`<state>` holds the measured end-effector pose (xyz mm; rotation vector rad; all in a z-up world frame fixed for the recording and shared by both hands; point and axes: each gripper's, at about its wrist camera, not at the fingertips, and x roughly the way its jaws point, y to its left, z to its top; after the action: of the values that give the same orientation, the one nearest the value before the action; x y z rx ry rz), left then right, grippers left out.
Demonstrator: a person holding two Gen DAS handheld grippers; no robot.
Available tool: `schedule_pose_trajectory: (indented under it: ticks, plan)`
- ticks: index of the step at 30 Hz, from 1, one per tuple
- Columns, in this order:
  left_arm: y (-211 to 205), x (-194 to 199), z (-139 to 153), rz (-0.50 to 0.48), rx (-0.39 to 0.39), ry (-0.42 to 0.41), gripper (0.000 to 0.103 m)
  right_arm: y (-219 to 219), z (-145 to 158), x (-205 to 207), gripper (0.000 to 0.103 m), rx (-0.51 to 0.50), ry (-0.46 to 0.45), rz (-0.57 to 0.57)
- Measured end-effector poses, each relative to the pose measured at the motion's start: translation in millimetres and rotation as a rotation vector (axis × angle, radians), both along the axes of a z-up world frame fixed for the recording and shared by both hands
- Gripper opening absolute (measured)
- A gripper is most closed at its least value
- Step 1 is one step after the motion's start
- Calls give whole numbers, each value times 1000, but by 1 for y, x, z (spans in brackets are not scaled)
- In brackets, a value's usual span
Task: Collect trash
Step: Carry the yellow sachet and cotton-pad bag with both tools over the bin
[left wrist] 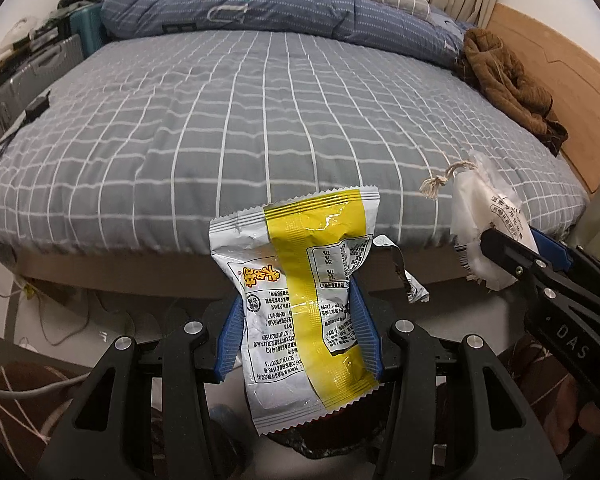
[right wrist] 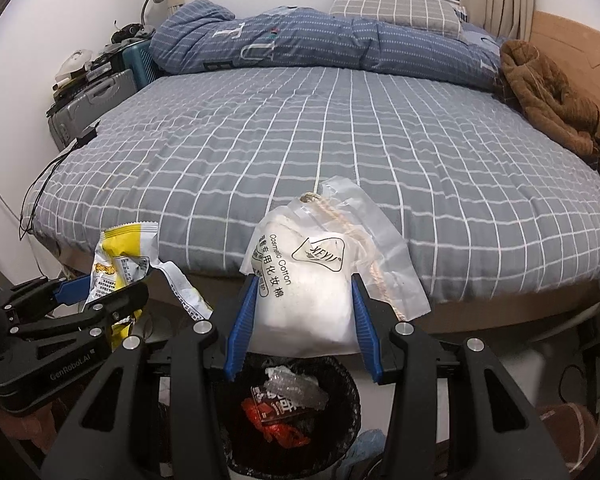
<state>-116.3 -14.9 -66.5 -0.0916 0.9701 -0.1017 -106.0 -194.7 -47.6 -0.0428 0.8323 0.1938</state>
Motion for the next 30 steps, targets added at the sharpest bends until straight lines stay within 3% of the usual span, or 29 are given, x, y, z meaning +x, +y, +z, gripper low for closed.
schedule_pose_trajectory:
  ticks: [11,30]
  plan:
    - [8,-20,-33,12,-10,99,48,-2,-33,-17,43,-3,114,-1]
    - [9,-18,-136,-14,38,317,48,12,-146,-11,44,-13,417,32]
